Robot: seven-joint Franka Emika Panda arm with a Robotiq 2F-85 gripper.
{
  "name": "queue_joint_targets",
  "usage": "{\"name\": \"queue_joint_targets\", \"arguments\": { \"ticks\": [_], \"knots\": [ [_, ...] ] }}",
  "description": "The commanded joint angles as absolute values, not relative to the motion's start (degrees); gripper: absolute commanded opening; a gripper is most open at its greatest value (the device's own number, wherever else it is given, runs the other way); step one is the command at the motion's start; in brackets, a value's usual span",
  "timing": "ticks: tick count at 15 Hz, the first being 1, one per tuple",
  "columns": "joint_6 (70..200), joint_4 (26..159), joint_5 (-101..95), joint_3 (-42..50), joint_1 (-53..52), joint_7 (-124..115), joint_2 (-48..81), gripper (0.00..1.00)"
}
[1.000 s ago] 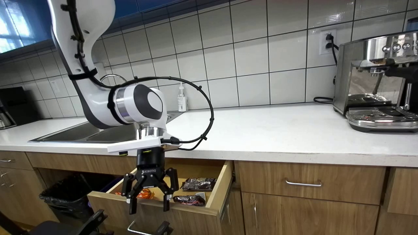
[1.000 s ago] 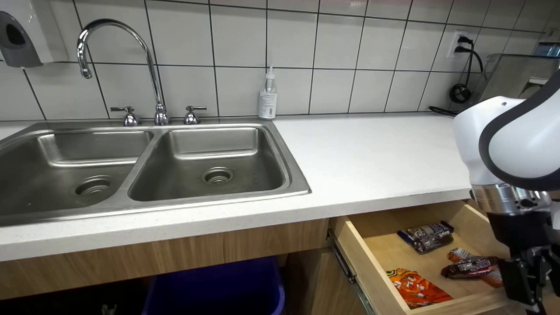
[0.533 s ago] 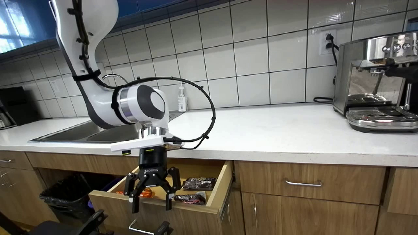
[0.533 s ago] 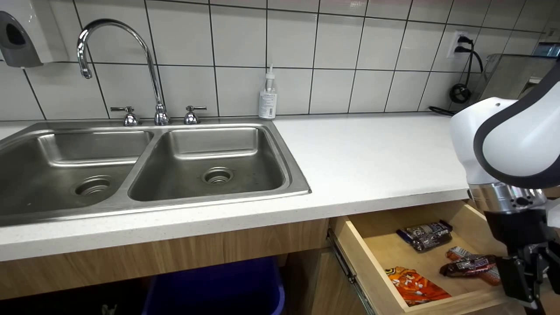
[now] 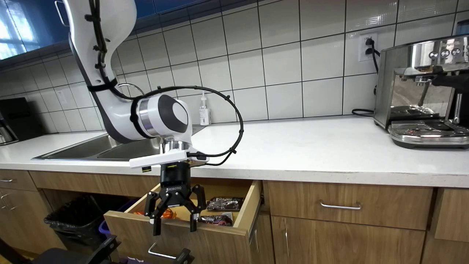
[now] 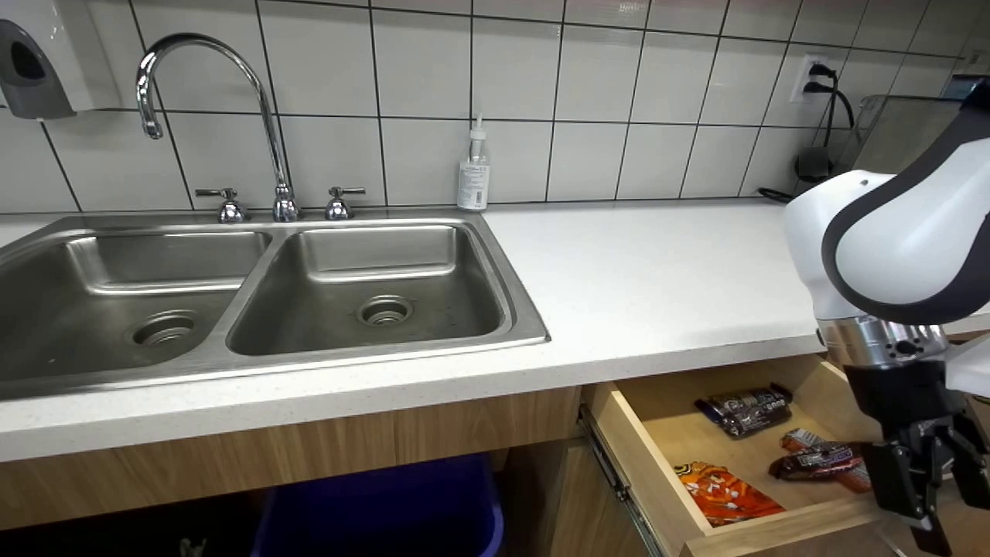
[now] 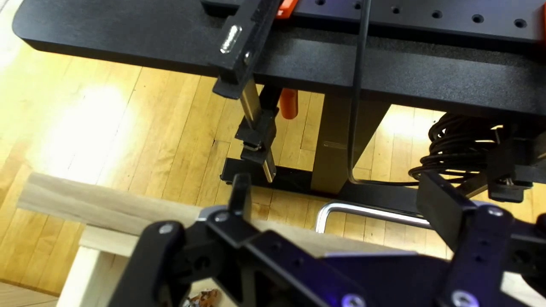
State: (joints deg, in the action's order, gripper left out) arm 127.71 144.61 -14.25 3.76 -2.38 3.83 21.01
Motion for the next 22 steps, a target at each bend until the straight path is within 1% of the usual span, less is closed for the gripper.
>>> {"name": "queue_joint_targets", "arguments": {
  "ticks": [1,22],
  "knots": [
    [126.4,141.3,-16.1,4.1,-2.1,1.6,23.0,1.0],
    [133.1,136.5,-17.5,4.0,-2.5,-1.1,25.6,1.0]
  ]
}}
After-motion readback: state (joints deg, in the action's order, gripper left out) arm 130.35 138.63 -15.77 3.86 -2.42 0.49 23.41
